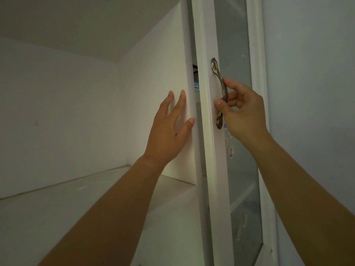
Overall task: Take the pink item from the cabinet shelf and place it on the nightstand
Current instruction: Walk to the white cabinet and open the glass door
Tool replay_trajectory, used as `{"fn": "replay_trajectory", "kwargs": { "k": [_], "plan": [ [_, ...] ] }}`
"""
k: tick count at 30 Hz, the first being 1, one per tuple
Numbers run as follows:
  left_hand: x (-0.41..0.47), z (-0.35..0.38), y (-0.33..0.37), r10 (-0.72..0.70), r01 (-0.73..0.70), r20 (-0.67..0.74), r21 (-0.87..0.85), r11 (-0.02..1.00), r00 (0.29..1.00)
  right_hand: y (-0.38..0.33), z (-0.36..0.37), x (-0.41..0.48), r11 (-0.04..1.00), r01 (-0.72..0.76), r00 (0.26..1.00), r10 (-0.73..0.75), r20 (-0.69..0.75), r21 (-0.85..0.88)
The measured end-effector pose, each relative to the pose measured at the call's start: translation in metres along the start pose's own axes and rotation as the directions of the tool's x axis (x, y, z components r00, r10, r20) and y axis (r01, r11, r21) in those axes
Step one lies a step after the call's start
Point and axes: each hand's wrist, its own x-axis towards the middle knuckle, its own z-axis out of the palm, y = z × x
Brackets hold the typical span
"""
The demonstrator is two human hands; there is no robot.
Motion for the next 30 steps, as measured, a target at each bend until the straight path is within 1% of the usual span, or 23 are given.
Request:
{"fn": "replay_trajectory", "kwargs": {
  "k": [12,18,21,25,27,30],
  "plan": [
    [0.001,0.0,-0.003,0.008,-0.008,-0.02,-0.006,1.0,1.0,-0.003,-0.01,0.001,0.999,0.025,0.998,-0.024,0.055,-0.022],
    [0.0,0.0,0.001,-0.015,0.015,-0.009,0.017,1.0,1.0,-0.004,-0.044,0.0,0.998,0.052,0.999,-0.052,-0.007,-0.026],
    [0.0,-0.001,0.004,-0.02,0.02,-0.005,0.023,1.0,1.0,-0.005,-0.055,0.0,0.997,0.059,0.998,-0.058,0.035,-0.044],
    [-0.002,-0.002,0.009,-0.054,0.054,0.004,-0.021,0.998,0.999,-0.008,-0.052,-0.001,0.999,0.037,0.997,-0.035,0.075,-0.02],
    [-0.002,-0.004,0.014,-0.053,0.053,-0.012,-0.022,0.998,0.999,-0.008,-0.05,-0.001,0.999,0.03,0.996,-0.028,0.082,-0.023],
    [0.002,-0.006,0.029,-0.005,0.005,-0.073,-0.011,1.0,0.997,-0.009,-0.048,-0.001,0.999,0.029,0.996,-0.026,0.087,-0.042]
  ]
}}
